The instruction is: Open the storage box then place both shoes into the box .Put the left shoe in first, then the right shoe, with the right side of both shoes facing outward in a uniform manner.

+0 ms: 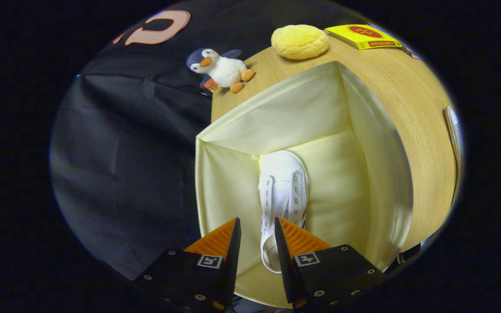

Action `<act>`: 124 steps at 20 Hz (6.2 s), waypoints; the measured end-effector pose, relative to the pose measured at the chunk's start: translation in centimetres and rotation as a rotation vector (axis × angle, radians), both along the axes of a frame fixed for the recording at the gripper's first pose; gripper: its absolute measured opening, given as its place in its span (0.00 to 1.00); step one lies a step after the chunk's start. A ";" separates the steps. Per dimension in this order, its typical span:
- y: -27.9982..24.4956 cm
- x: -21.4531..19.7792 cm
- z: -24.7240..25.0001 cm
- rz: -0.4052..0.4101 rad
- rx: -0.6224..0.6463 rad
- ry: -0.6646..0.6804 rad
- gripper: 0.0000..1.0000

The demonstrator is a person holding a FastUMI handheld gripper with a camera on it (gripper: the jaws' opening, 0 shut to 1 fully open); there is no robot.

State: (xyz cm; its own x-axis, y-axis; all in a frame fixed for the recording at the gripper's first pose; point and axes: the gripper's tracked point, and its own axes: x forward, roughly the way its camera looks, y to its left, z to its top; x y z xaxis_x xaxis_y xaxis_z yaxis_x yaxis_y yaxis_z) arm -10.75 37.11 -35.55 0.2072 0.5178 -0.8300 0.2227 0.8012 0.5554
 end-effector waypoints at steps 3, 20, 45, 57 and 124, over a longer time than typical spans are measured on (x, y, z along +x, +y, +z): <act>-3.1 -0.1 2.9 0.043 0.010 -0.098 0.63; -40.2 -6.1 1.2 -0.029 -0.552 -0.332 0.88; -46.9 -4.2 -8.3 -0.118 -0.664 -0.362 0.03; -37.7 0.7 3.2 -0.142 -0.548 -0.426 0.03; -41.6 7.3 31.5 -0.226 -0.507 -1.241 0.98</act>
State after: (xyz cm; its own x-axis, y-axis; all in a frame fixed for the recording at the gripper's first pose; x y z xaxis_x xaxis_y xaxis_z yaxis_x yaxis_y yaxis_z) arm -3.43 -4.52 -4.09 0.9898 0.0697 -0.1242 -0.0517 0.9884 0.1425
